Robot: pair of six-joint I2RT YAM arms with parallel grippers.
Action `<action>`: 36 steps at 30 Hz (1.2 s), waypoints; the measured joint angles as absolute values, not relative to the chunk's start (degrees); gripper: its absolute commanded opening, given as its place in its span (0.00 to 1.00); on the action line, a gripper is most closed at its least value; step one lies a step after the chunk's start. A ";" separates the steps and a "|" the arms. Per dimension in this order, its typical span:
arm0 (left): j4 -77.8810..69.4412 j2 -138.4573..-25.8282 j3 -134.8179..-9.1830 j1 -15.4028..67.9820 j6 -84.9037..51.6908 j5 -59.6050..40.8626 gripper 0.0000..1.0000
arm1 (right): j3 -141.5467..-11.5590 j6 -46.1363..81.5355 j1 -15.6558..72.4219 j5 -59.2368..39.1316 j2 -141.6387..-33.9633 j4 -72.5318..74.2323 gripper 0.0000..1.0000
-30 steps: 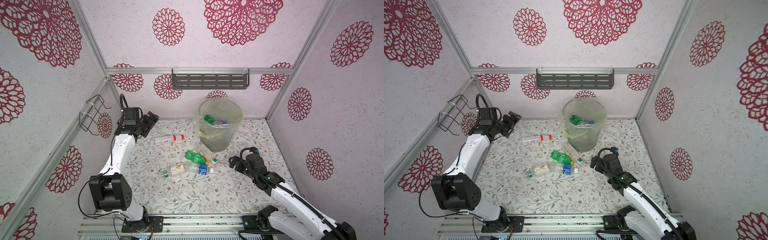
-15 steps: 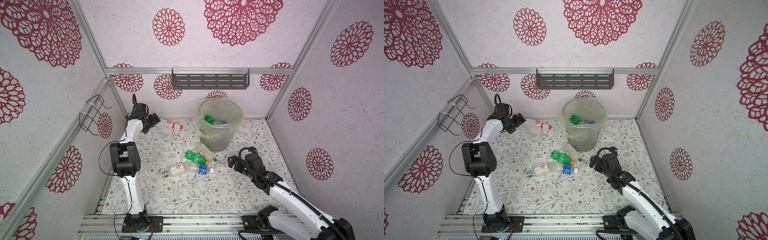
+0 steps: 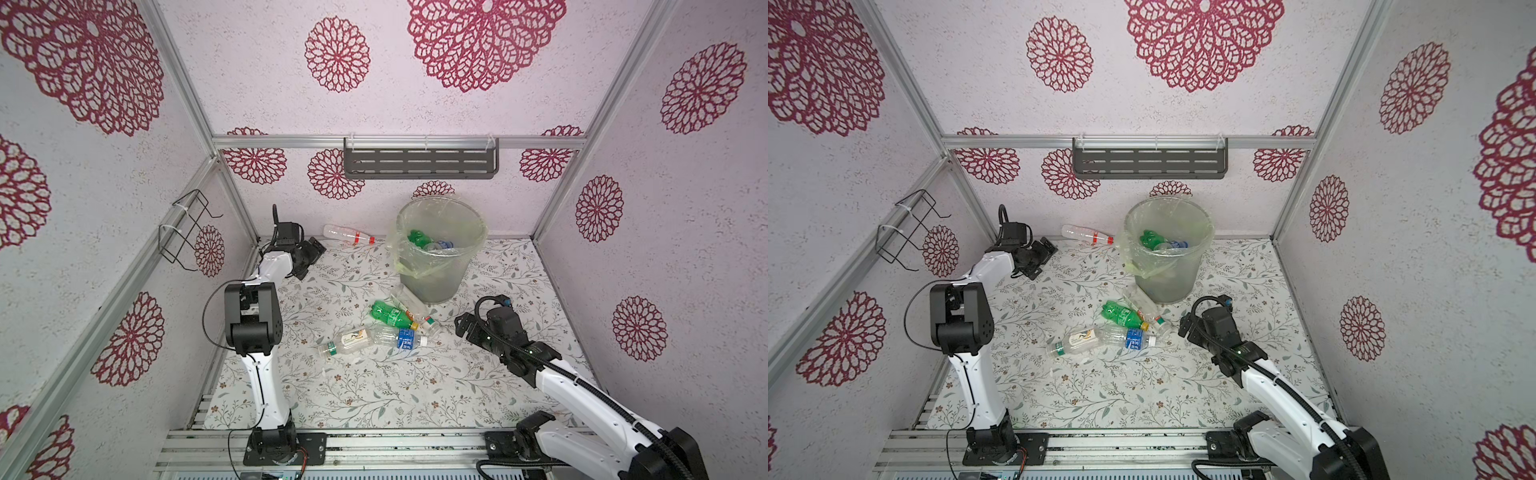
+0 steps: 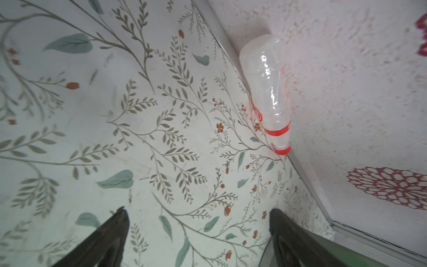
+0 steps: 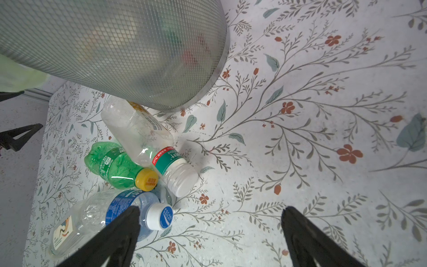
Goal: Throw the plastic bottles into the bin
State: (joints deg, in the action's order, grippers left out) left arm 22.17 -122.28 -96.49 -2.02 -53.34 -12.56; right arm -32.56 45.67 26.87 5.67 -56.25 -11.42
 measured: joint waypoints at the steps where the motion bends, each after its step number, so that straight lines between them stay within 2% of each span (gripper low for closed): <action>1: 20.64 -122.32 -96.23 -1.69 -54.54 -13.06 0.97 | -32.56 45.67 26.87 5.67 -56.25 -11.42 0.99; 7: 9.43 -125.40 -96.33 0.21 -62.33 -15.35 0.97 | -32.56 45.69 26.87 5.69 -56.16 -11.60 0.99; 18: -4.40 -139.20 -102.04 1.13 -72.73 -15.92 0.97 | -32.56 45.69 26.87 5.74 -56.23 -12.95 0.99; 28: -10.17 -144.44 -111.46 2.11 -75.33 -14.39 0.98 | -32.64 45.69 26.87 5.69 -60.29 -13.02 0.99; 36: -7.40 -153.16 -121.78 2.42 -77.97 -13.10 1.00 | -32.88 45.67 26.87 5.72 -61.28 -13.17 0.99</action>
State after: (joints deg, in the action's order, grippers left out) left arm -7.40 -153.16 -121.78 2.42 -77.97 -13.10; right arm -32.88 45.67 26.87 5.72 -61.28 -13.17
